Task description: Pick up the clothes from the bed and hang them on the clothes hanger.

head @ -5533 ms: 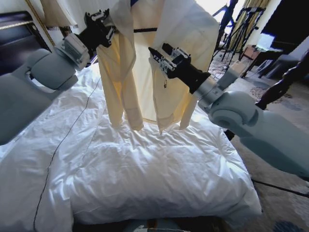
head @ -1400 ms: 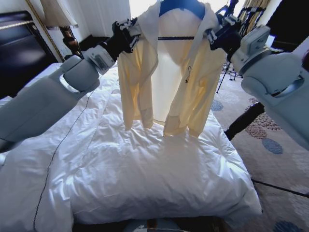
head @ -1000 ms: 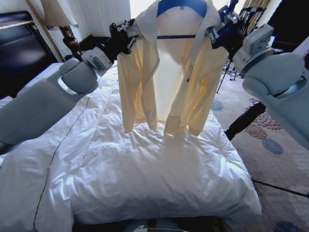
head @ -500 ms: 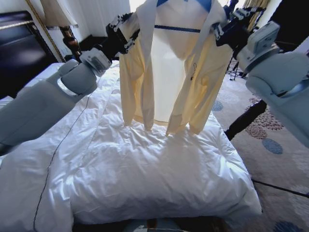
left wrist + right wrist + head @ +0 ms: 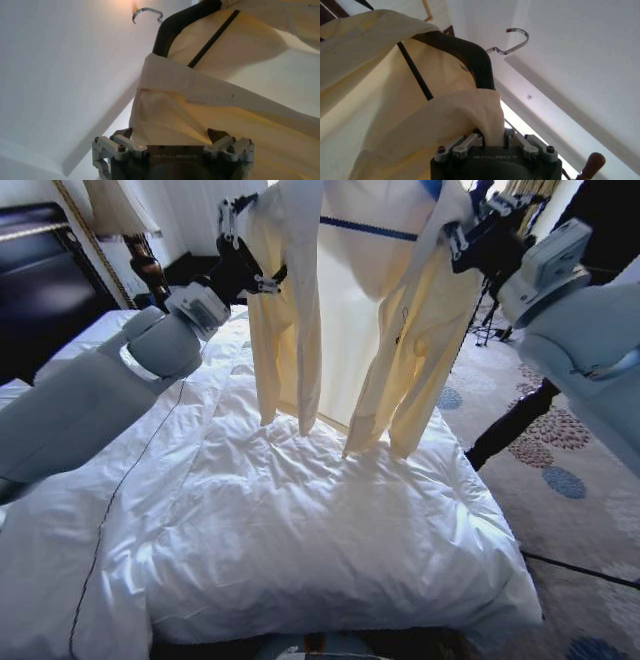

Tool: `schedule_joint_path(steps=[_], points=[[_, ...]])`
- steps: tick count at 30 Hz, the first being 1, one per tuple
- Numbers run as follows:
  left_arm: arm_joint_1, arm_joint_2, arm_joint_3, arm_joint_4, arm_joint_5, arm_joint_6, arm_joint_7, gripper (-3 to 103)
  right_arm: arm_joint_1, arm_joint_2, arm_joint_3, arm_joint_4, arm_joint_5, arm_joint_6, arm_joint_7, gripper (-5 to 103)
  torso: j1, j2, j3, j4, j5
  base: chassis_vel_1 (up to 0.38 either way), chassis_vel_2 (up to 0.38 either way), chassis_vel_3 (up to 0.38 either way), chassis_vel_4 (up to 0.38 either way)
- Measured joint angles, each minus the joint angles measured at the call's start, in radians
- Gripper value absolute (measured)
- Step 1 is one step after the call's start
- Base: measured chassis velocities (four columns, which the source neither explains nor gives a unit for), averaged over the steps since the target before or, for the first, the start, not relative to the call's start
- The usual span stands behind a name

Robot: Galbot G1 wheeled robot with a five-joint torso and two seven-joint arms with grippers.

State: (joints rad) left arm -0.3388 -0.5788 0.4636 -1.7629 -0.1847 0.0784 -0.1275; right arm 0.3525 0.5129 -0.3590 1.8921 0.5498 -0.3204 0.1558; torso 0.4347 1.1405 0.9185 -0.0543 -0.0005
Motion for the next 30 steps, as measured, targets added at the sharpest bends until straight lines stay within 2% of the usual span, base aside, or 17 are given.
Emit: schedule_joint_path(steps=[12, 19, 23, 25, 26, 29, 30], points=[[0.078, 0.027, -0.061, -0.007, 0.0, 0.002, -0.009, 100, 0.077, -0.008, -0.064, -0.031, -0.013, 0.025, -0.036, 17, 0.0, 0.0, 0.0, 0.0, 0.0, 0.0, 0.0, 0.0, 0.0], [0.165, 0.057, -0.149, -0.014, 0.0, 0.001, -0.011, 100, 0.189, -0.028, -0.146, -0.052, -0.012, 0.046, -0.068, 17, 0.0, 0.0, 0.0, 0.0002, -0.0003, 0.0, 0.0, 0.0, 0.0], [0.22, 0.065, -0.216, -0.01, -0.004, 0.0, -0.011, 100, 0.232, -0.061, -0.165, -0.047, 0.002, 0.048, -0.087, 17, 0.0, 0.0, 0.0, 0.0001, -0.0002, 0.0, 0.0, 0.0, 0.0], [0.271, 0.07, -0.268, -0.004, -0.007, -0.002, -0.009, 100, 0.251, -0.114, -0.164, -0.018, 0.022, 0.046, -0.105, 17, 0.0, 0.0, 0.0, 0.0, 0.0, 0.0, 0.0, 0.0, 0.0], [0.271, 0.07, -0.268, -0.004, -0.007, -0.002, -0.009, 100, 0.251, -0.114, -0.164, -0.018, 0.022, 0.046, -0.105, 17, 0.0, 0.0, 0.0, 0.0, 0.0, 0.0, 0.0, 0.0, 0.0], [0.332, 0.076, -0.326, -0.004, -0.009, -0.003, -0.007, 100, 0.237, -0.203, -0.123, 0.036, 0.056, 0.037, -0.123, 17, 0.0, 0.0, 0.0, 0.0001, 0.0, 0.0, 0.0, 0.0, 0.0], [0.332, 0.076, -0.326, -0.004, -0.009, -0.003, -0.007, 100, 0.237, -0.203, -0.123, 0.036, 0.056, 0.037, -0.123, 17, 0.0, 0.0, 0.0, 0.0001, 0.0, 0.0, 0.0, 0.0, 0.0]])
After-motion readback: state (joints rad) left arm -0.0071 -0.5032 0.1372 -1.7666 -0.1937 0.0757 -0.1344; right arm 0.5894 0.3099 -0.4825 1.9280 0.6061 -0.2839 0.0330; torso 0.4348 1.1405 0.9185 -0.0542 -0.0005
